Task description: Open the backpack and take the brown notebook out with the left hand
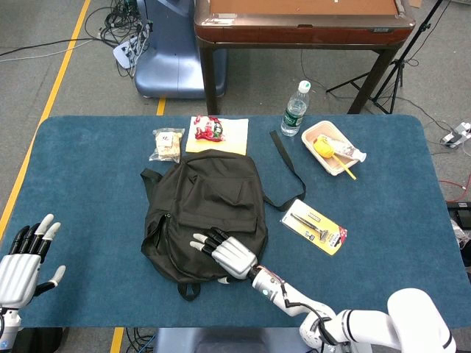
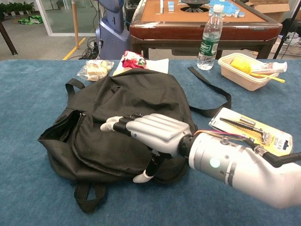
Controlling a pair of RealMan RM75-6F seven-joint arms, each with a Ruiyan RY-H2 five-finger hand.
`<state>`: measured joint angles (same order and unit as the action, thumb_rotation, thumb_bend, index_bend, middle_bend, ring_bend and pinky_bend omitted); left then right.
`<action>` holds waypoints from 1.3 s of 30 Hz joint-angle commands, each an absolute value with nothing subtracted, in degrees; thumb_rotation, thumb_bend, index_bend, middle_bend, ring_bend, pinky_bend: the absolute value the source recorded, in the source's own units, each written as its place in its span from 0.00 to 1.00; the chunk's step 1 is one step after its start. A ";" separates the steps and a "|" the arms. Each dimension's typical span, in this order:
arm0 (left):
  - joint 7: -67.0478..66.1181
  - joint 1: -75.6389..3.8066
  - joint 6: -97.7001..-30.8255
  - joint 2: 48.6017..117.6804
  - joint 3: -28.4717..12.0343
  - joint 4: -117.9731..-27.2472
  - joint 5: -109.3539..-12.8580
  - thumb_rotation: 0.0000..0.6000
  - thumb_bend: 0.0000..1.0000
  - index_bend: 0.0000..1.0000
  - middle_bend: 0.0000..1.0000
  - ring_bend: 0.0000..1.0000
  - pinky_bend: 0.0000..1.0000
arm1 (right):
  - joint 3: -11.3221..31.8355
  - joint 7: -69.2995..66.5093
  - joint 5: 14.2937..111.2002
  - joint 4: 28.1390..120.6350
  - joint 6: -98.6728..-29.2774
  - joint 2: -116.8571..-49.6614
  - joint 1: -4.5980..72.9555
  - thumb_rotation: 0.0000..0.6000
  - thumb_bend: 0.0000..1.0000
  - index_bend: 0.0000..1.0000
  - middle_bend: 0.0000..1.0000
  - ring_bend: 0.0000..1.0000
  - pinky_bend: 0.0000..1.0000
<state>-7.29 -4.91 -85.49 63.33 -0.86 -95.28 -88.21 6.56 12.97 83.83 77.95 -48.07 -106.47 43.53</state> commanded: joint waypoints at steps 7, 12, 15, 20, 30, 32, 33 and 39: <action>-7.36 -4.96 -85.26 63.22 -0.78 -95.41 -88.12 1.00 0.28 0.00 0.00 0.00 0.02 | 6.31 15.24 81.70 81.11 -47.33 -103.15 43.86 1.00 0.19 0.00 0.00 0.00 0.00; -7.28 -5.01 -85.02 63.32 -0.75 -95.36 -87.96 1.00 0.28 0.00 0.00 0.00 0.02 | 5.20 17.27 80.22 84.00 -46.36 -100.42 43.79 1.00 0.19 0.00 0.00 0.00 0.00; -7.30 -5.03 -84.93 63.36 -0.70 -95.35 -87.98 1.00 0.28 0.00 0.00 0.00 0.02 | 4.78 18.19 79.48 85.84 -46.55 -98.93 43.52 1.00 0.19 0.00 0.00 0.00 0.00; -7.36 -5.00 -84.93 63.34 -0.70 -95.40 -87.87 1.00 0.28 0.00 0.00 0.00 0.02 | 4.41 18.95 78.56 88.08 -46.97 -96.70 43.24 1.00 0.19 0.00 0.00 0.00 0.00; -7.81 -4.87 -84.90 63.12 -0.59 -95.89 -87.70 1.00 0.28 0.00 0.00 0.00 0.02 | 5.09 19.10 76.46 88.08 -47.16 -95.68 43.72 1.00 0.22 0.00 0.00 0.00 0.00; -7.86 -4.90 -84.87 63.09 -0.61 -95.98 -87.72 1.00 0.28 0.00 0.00 0.00 0.02 | 4.99 19.07 76.10 87.73 -46.64 -95.98 44.05 1.00 0.30 0.00 0.00 0.00 0.00; -7.85 -4.91 -84.91 63.09 -0.62 -96.03 -87.78 1.00 0.28 0.00 0.00 0.00 0.02 | 4.90 19.18 75.89 87.63 -46.33 -96.11 44.22 1.00 0.34 0.00 0.00 0.00 0.00; -7.84 -4.72 -85.30 62.72 -0.63 -96.18 -87.87 1.00 0.28 0.00 0.00 0.00 0.02 | 4.69 20.96 73.58 88.16 -44.16 -96.45 45.56 1.00 0.65 0.16 0.03 0.00 0.00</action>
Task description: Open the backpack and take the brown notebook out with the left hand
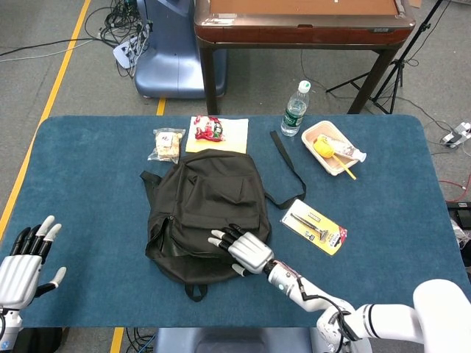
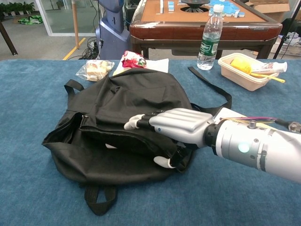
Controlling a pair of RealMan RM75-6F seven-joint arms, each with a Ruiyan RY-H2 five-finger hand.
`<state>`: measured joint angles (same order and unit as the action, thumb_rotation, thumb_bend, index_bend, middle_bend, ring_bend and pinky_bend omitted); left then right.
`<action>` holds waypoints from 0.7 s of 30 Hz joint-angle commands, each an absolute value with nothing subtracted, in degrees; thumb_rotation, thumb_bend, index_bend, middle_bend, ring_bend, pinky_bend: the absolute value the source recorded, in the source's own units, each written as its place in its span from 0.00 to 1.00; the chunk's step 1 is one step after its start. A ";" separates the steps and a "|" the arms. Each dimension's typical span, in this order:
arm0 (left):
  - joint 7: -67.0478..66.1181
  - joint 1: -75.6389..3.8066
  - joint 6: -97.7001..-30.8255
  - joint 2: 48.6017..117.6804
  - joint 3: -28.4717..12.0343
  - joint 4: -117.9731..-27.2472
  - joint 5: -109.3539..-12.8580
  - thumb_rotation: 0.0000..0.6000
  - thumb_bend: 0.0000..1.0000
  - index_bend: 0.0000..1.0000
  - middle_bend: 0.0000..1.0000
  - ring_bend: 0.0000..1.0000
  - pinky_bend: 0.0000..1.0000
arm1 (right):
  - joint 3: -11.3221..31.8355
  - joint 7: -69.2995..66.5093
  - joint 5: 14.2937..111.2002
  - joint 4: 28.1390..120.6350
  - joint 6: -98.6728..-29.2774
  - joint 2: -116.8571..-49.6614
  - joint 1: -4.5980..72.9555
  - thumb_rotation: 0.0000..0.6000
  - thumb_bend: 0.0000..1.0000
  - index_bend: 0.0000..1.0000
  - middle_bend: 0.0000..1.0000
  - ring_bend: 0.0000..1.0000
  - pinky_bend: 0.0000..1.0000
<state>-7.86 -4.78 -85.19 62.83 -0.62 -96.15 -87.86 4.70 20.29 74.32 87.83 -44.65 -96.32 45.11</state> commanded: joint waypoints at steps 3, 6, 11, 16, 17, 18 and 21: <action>-7.57 -4.66 -85.34 62.48 -0.67 -96.16 -87.75 1.00 0.28 0.00 0.00 0.00 0.02 | 4.93 21.59 72.85 88.65 -44.29 -96.57 45.92 1.00 0.73 0.28 0.07 0.00 0.00; -6.97 -4.90 -84.79 62.23 -0.72 -95.91 -87.52 1.00 0.28 0.00 0.00 0.00 0.02 | 5.27 20.96 73.17 88.72 -45.32 -96.83 45.87 1.00 0.74 0.40 0.11 0.00 0.00; -5.56 -6.34 -82.88 61.45 -1.08 -95.11 -87.75 1.00 0.28 0.00 0.00 0.00 0.02 | 6.15 18.73 74.05 88.59 -47.66 -96.91 45.35 1.00 0.75 0.52 0.18 0.00 0.00; -2.55 -8.98 -80.76 60.26 -1.82 -94.28 -89.60 1.00 0.28 0.00 0.00 0.01 0.02 | 7.85 16.57 73.60 89.14 -49.54 -96.16 44.94 1.00 0.75 0.56 0.20 0.00 0.00; -1.31 -9.82 -80.13 59.91 -2.01 -94.10 -90.28 1.00 0.28 0.00 0.00 0.02 0.02 | 8.41 15.92 73.41 89.21 -50.03 -95.99 44.85 1.00 0.75 0.57 0.20 0.00 0.00; -0.18 -10.50 -79.77 59.74 -2.18 -93.89 -90.91 1.00 0.28 0.01 0.00 0.03 0.02 | 8.85 15.46 73.20 89.23 -50.40 -95.87 44.77 1.00 0.75 0.57 0.20 0.00 0.00; 3.91 -12.77 -78.71 59.50 -2.68 -92.92 -93.08 1.00 0.28 0.06 0.00 0.06 0.03 | 10.47 14.01 72.22 89.24 -51.83 -95.58 44.45 1.00 0.75 0.58 0.21 0.00 0.00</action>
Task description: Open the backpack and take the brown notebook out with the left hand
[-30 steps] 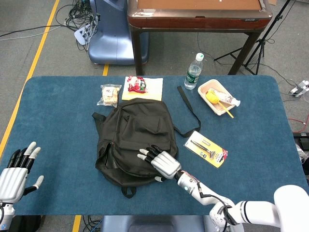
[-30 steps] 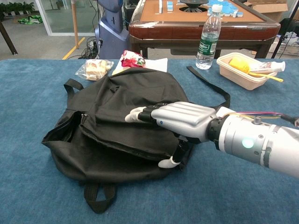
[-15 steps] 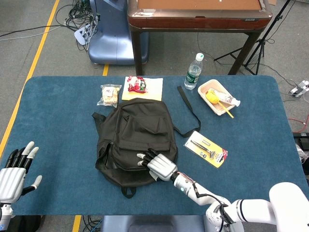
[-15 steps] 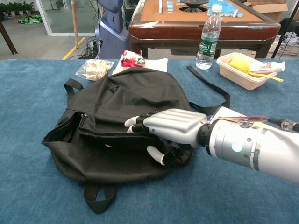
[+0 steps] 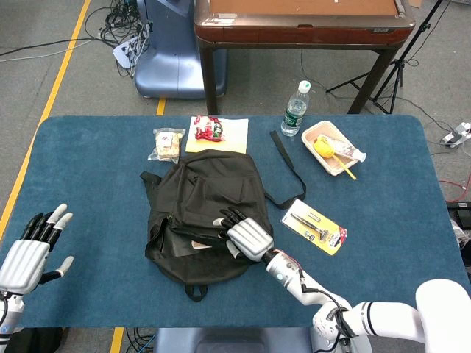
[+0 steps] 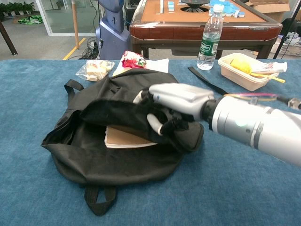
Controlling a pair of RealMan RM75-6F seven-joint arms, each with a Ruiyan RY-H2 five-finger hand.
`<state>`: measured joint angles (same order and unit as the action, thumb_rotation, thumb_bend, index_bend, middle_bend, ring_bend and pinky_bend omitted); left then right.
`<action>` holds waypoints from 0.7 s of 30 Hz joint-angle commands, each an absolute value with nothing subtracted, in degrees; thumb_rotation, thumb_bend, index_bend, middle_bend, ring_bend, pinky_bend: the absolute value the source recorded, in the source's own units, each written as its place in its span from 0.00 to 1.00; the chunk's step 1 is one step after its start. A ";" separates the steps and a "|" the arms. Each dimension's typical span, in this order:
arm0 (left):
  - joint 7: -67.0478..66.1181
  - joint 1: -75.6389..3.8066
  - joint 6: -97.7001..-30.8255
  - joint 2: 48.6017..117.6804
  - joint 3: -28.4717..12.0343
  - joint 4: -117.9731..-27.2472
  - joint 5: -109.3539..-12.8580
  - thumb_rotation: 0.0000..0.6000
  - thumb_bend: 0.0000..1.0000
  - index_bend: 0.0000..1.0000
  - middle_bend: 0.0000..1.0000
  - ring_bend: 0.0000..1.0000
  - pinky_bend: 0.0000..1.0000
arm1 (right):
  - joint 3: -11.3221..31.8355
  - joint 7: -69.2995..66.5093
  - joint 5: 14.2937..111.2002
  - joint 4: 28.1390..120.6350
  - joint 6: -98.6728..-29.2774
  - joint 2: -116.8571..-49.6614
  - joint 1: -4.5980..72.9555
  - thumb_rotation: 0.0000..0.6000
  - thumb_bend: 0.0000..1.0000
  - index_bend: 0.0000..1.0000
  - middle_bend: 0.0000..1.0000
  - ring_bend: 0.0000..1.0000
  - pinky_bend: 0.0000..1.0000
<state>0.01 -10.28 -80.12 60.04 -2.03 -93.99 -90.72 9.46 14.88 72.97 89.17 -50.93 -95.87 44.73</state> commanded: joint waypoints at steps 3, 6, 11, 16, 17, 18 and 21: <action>7.93 -15.18 -77.88 59.71 -2.92 -91.62 -95.76 1.00 0.28 0.14 0.08 0.13 0.09 | 11.98 13.34 70.72 89.55 -52.82 -95.08 44.26 1.00 0.75 0.60 0.21 0.00 0.00; 12.34 -17.59 -77.47 60.46 -2.99 -90.13 -98.51 1.00 0.28 0.26 0.21 0.23 0.23 | 13.34 13.58 69.10 89.56 -53.59 -94.62 44.33 1.00 0.75 0.61 0.22 0.00 0.00; 17.22 -22.05 -76.39 61.77 -2.62 -88.73 -103.49 1.00 0.28 0.40 0.42 0.39 0.38 | 15.51 14.02 65.32 89.66 -53.86 -93.97 44.77 1.00 0.75 0.63 0.23 0.00 0.00; 20.03 -26.58 -75.55 64.32 -2.24 -87.85 -108.17 1.00 0.28 0.45 0.48 0.45 0.44 | 17.15 14.45 62.00 89.41 -54.35 -94.18 45.33 1.00 0.75 0.63 0.23 0.00 0.00; 20.75 -27.68 -75.48 65.28 -2.20 -87.51 -109.15 1.00 0.28 0.46 0.49 0.46 0.45 | 17.57 14.51 61.09 89.38 -54.28 -94.23 45.56 1.00 0.75 0.63 0.23 0.00 0.00; 21.20 -28.51 -75.37 66.03 -2.15 -87.28 -109.83 1.00 0.28 0.46 0.50 0.47 0.46 | 17.89 14.58 60.39 89.38 -54.21 -94.26 45.76 1.00 0.75 0.63 0.23 0.00 0.00; 22.35 -31.41 -74.85 68.89 -1.96 -86.16 -112.19 1.00 0.28 0.47 0.52 0.48 0.48 | 18.94 15.02 58.11 89.38 -54.21 -94.37 46.43 1.00 0.75 0.63 0.23 0.00 0.00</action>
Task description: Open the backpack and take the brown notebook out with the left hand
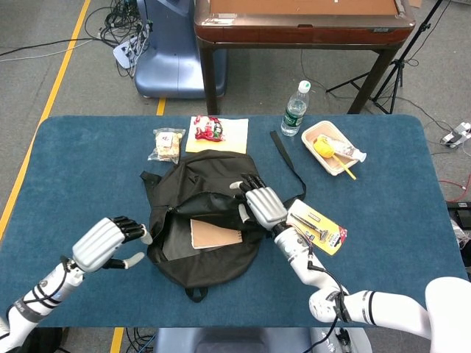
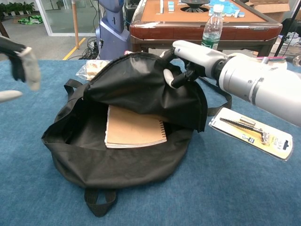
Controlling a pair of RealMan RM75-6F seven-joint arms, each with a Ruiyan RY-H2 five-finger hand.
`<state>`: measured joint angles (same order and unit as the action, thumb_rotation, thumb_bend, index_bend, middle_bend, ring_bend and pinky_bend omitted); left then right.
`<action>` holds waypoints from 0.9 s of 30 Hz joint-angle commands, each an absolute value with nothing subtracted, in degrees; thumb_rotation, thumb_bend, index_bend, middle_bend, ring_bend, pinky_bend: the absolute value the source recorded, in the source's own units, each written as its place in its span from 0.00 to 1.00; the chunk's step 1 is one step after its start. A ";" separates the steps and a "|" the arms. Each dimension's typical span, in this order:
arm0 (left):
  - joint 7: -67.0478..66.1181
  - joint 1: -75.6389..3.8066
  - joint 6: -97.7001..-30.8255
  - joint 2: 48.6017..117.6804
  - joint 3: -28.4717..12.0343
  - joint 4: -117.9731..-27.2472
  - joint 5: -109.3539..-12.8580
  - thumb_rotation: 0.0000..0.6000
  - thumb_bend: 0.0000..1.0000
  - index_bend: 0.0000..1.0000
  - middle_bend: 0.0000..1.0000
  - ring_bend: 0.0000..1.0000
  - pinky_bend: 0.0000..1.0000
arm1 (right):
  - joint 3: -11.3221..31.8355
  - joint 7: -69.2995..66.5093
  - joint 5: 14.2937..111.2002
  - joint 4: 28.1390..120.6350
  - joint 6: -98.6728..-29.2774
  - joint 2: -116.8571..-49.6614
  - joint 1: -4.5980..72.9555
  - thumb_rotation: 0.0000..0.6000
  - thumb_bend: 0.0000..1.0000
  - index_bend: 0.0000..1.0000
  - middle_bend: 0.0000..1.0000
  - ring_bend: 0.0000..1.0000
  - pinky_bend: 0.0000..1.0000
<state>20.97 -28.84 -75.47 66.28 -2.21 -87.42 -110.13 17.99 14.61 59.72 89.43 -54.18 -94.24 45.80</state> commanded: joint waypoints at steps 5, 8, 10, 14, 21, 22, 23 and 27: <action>23.46 -36.58 -71.44 74.10 -1.62 -82.06 -114.02 1.00 0.28 0.47 0.53 0.49 0.49 | 20.29 15.90 54.49 89.06 -54.18 -94.72 47.63 1.00 0.75 0.63 0.23 0.00 0.00; 23.23 -39.73 -68.80 77.86 -1.82 -77.49 -113.74 1.00 0.28 0.47 0.53 0.49 0.49 | 20.98 16.01 52.58 89.37 -54.26 -94.75 48.20 1.00 0.75 0.63 0.23 0.00 0.00; 23.21 -41.24 -67.35 80.10 -1.90 -74.30 -112.92 1.00 0.28 0.47 0.53 0.49 0.49 | 21.15 16.05 51.79 89.74 -54.36 -94.54 48.41 1.00 0.75 0.63 0.23 0.00 0.00; 23.93 -43.06 -67.52 84.58 -1.67 -66.79 -112.16 1.00 0.28 0.47 0.52 0.48 0.49 | 21.24 16.11 50.84 90.14 -54.70 -94.11 48.66 1.00 0.75 0.63 0.23 0.00 0.00; 24.99 -44.79 -68.59 90.94 0.04 -54.68 -111.19 1.00 0.28 0.39 0.40 0.41 0.45 | 20.91 15.75 49.97 90.05 -55.15 -93.54 48.80 1.00 0.75 0.63 0.23 0.00 0.00; 25.06 -45.01 -68.87 91.94 0.44 -52.84 -111.17 1.00 0.28 0.38 0.37 0.39 0.45 | 20.85 15.66 49.88 89.92 -55.20 -93.52 48.85 1.00 0.75 0.63 0.23 0.00 0.00; 25.05 -45.16 -69.21 92.72 0.77 -51.39 -111.25 1.00 0.28 0.37 0.36 0.38 0.44 | 20.83 15.59 49.81 89.85 -55.22 -93.52 48.90 1.00 0.75 0.63 0.23 0.00 0.00; 24.06 -45.90 -70.90 95.82 2.76 -45.12 -112.52 1.00 0.25 0.30 0.30 0.32 0.42 | 20.70 15.29 49.78 89.63 -55.35 -93.48 49.10 1.00 0.75 0.63 0.23 0.00 0.00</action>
<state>24.51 -45.11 -69.67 93.54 1.30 -48.34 -111.92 20.70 15.29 49.78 89.63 -55.34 -93.49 49.09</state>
